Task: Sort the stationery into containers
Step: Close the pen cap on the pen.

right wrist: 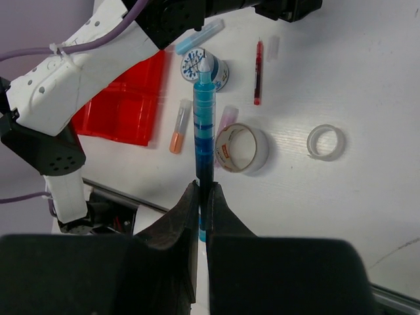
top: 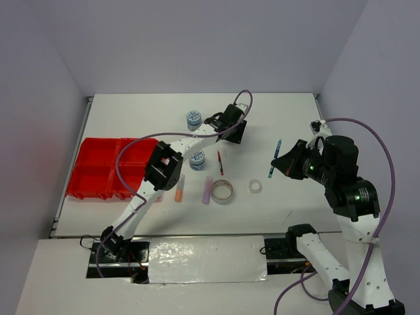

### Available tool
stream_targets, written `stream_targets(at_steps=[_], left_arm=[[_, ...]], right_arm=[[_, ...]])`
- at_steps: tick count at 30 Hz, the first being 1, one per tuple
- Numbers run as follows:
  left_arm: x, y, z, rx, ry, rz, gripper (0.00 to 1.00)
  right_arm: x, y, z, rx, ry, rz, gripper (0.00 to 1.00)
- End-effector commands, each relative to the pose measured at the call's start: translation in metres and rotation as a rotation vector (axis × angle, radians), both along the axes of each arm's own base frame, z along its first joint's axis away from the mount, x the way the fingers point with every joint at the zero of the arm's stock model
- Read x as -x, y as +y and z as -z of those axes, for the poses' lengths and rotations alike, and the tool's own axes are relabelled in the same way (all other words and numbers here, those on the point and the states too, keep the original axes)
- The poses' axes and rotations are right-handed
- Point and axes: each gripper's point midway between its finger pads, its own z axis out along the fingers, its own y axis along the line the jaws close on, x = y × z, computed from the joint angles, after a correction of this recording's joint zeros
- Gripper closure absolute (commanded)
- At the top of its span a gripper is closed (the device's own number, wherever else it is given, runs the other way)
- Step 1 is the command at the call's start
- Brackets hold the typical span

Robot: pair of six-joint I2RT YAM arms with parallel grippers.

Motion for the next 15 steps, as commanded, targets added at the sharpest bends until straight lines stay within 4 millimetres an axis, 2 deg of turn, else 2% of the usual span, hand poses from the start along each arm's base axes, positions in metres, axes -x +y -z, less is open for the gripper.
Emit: stream_targets(at_steps=[1,8,11,15], left_arm=[[0.001,0.002,0.016,-0.046,-0.004,0.02,0.46],[0.011,0.01,0.043,-0.108,0.045,0.026,0.47],[0.016,0.008,0.051,-0.111,0.065,0.038,0.51],[0.021,0.007,0.061,-0.119,0.097,0.049,0.63]], right_arm=[[0.003,0.006,-0.007,-0.012,-0.026,-0.042,1.0],[0.004,0.009,-0.019,-0.026,-0.054,-0.056,1.0],[0.005,0.009,-0.024,-0.029,-0.066,-0.056,1.0],[0.006,0.009,-0.027,-0.035,-0.073,-0.058,1.0]])
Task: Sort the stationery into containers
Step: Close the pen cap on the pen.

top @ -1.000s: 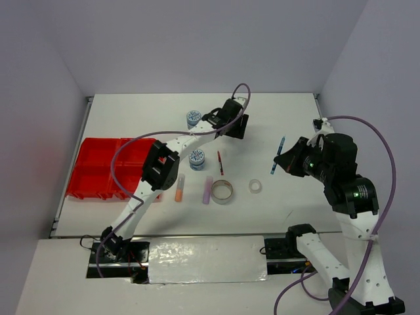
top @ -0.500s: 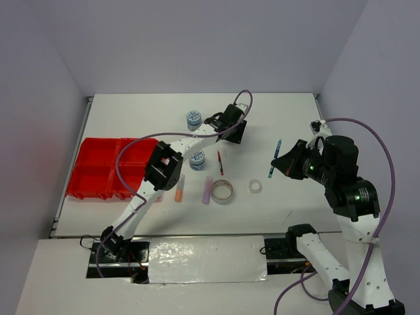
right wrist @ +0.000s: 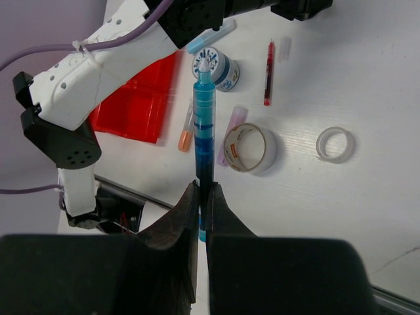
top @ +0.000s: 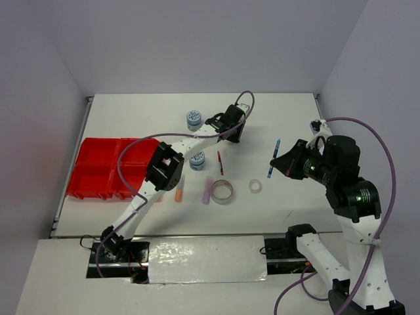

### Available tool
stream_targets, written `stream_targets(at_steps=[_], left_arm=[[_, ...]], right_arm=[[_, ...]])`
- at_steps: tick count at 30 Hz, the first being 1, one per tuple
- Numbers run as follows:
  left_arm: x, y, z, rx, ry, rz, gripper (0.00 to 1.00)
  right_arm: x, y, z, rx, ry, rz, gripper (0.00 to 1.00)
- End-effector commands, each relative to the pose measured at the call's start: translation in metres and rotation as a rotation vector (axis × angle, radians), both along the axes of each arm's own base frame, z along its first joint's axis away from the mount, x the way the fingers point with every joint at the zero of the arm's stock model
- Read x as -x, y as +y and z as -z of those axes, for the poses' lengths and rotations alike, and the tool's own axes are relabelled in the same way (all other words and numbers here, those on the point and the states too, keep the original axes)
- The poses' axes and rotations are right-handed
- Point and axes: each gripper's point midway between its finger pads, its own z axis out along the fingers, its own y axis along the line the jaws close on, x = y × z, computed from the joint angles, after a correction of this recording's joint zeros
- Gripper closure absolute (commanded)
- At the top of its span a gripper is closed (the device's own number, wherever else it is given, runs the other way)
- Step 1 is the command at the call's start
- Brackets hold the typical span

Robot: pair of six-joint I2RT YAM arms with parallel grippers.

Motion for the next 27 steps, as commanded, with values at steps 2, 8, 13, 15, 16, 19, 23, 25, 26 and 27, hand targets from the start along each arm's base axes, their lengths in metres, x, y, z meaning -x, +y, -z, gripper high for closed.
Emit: stream_targets(at_steps=[2,8,13,15,16,19,23,25,26,27], left_arm=[[0.026,0.011,0.06,-0.123,0.12,0.028,0.66],[0.044,0.025,0.075,-0.259,0.139,0.032,0.69],[0.063,0.041,0.092,-0.323,0.21,0.04,0.65],[0.069,0.047,0.095,-0.345,0.23,0.049,0.63],[0.073,0.049,0.096,-0.355,0.242,0.054,0.61],[0.082,0.057,0.097,-0.375,0.268,0.061,0.55],[0.093,0.064,0.102,-0.397,0.306,0.084,0.56],[0.095,0.065,0.103,-0.409,0.313,0.097,0.59],[0.095,0.064,0.102,-0.413,0.312,0.098,0.6],[0.097,0.067,0.103,-0.427,0.322,0.098,0.62]], right_arm=[[0.003,0.003,-0.024,-0.016,-0.072,-0.022,1.0],[0.006,0.002,-0.029,-0.02,-0.093,-0.02,1.0],[0.008,0.003,-0.03,-0.026,-0.1,-0.024,1.0],[0.009,0.003,-0.032,-0.028,-0.111,-0.019,1.0],[0.009,0.003,-0.032,-0.031,-0.111,-0.018,1.0],[0.009,0.002,-0.033,-0.036,-0.122,-0.012,1.0],[0.011,0.003,-0.035,-0.047,-0.129,-0.01,1.0],[0.012,0.002,-0.038,-0.05,-0.137,-0.007,1.0],[0.013,0.002,-0.039,-0.049,-0.139,-0.008,1.0],[0.014,0.002,-0.041,-0.048,-0.146,-0.009,1.0]])
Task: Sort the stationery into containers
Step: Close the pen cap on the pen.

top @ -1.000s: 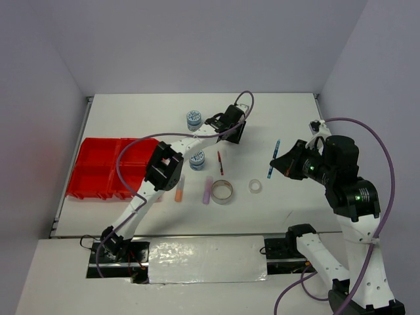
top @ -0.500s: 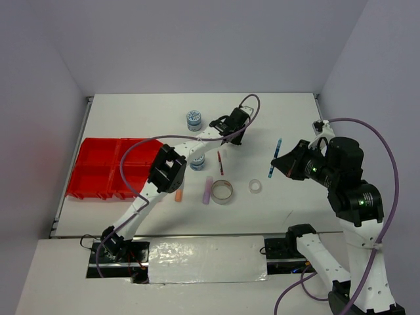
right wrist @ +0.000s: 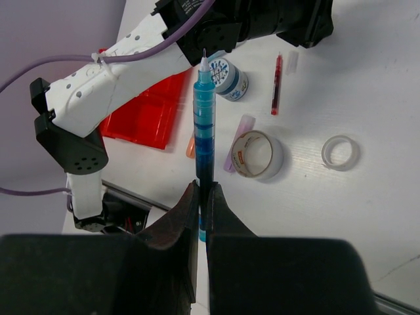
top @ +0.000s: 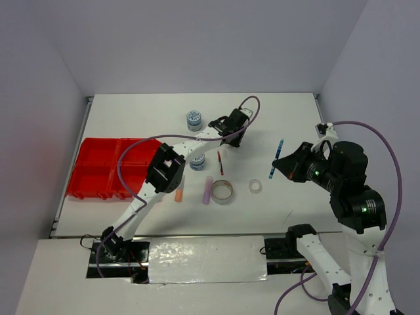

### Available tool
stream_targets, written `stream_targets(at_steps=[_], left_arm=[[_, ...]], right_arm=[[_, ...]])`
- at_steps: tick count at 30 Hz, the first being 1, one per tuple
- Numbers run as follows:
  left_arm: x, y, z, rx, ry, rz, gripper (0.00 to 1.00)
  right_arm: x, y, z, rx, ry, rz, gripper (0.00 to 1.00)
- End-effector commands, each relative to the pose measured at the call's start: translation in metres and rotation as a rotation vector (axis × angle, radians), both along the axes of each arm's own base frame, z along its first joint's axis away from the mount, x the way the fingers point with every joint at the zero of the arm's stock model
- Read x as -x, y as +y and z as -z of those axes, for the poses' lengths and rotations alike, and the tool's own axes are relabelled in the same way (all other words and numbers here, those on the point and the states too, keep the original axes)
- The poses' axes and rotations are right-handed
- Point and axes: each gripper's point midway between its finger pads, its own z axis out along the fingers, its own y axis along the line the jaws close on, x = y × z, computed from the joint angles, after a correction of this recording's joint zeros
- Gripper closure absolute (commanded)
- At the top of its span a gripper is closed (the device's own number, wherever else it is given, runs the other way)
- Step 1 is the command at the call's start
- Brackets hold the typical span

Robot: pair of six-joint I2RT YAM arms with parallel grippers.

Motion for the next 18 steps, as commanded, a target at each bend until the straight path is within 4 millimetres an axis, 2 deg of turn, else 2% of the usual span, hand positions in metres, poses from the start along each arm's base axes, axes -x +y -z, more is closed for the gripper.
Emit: stream_targets(at_steps=[1,3,6,7,10,11,15,18], left_arm=[[0.08,0.061,0.097,-0.316,0.335,0.07,0.62],[0.081,0.063,0.098,-0.327,0.34,0.083,0.62],[0.08,0.058,0.097,-0.319,0.335,0.123,0.71],[0.079,0.056,0.098,-0.313,0.338,0.13,0.71],[0.079,0.056,0.097,-0.303,0.354,0.139,0.87],[0.08,0.055,0.097,-0.296,0.358,0.138,0.99],[0.082,0.056,0.095,-0.278,0.367,0.125,1.0],[0.082,0.052,0.084,-0.244,0.36,0.109,1.0]], right_arm=[[0.003,0.002,-0.025,-0.023,-0.081,-0.009,1.0],[0.004,0.001,-0.026,-0.02,-0.086,-0.003,1.0],[0.005,0.001,-0.026,-0.022,-0.09,-0.003,1.0],[0.005,0.002,-0.023,-0.025,-0.083,-0.009,1.0],[0.006,0.003,-0.023,-0.029,-0.086,-0.015,1.0],[0.006,0.003,-0.022,-0.028,-0.09,-0.014,1.0],[0.005,0.001,-0.017,-0.018,-0.09,-0.009,1.0],[0.004,0.001,-0.008,-0.012,-0.08,-0.01,1.0]])
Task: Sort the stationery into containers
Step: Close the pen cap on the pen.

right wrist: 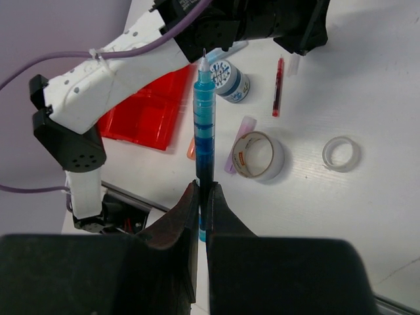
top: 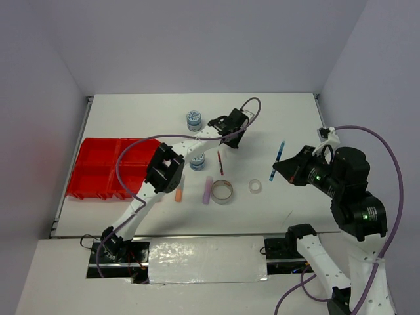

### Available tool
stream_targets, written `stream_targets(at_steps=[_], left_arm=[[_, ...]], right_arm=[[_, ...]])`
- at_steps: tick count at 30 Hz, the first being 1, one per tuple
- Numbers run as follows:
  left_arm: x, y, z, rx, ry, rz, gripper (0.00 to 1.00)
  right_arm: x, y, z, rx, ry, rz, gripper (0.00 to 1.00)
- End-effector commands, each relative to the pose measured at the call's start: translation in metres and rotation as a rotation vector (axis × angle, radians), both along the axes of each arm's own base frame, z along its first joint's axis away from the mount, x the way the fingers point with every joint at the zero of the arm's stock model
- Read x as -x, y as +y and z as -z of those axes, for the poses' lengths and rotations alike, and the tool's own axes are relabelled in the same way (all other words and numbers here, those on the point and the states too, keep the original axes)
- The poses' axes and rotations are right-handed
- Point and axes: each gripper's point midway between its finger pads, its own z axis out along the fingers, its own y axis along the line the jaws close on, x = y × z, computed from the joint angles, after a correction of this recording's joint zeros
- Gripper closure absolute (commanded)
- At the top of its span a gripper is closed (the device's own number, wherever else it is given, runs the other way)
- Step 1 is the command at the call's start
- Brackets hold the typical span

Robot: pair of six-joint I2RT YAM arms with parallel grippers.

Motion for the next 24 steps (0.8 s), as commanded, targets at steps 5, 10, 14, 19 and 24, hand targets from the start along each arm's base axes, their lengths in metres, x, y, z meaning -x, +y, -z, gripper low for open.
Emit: stream_targets(at_steps=[5,10,14,19,24], left_arm=[[0.053,0.03,0.007,-0.034,0.222,-0.037,1.0],[0.035,0.016,-0.113,0.268,0.134,-0.101,1.0],[0.042,0.014,-0.206,0.556,0.126,-0.112,1.0],[0.071,0.02,-0.276,0.783,0.135,-0.13,1.0],[0.11,0.042,-0.335,0.948,0.102,-0.11,1.0]], right_arm=[[-0.007,0.001,0.015,0.009,-0.029,-0.009,1.0],[-0.013,0.008,0.033,0.0,-0.012,-0.047,1.0],[-0.015,0.022,0.036,-0.057,-0.02,-0.117,1.0],[-0.018,0.05,0.034,-0.208,-0.043,-0.253,1.0],[-0.017,0.079,0.023,-0.264,-0.066,-0.364,1.0]])
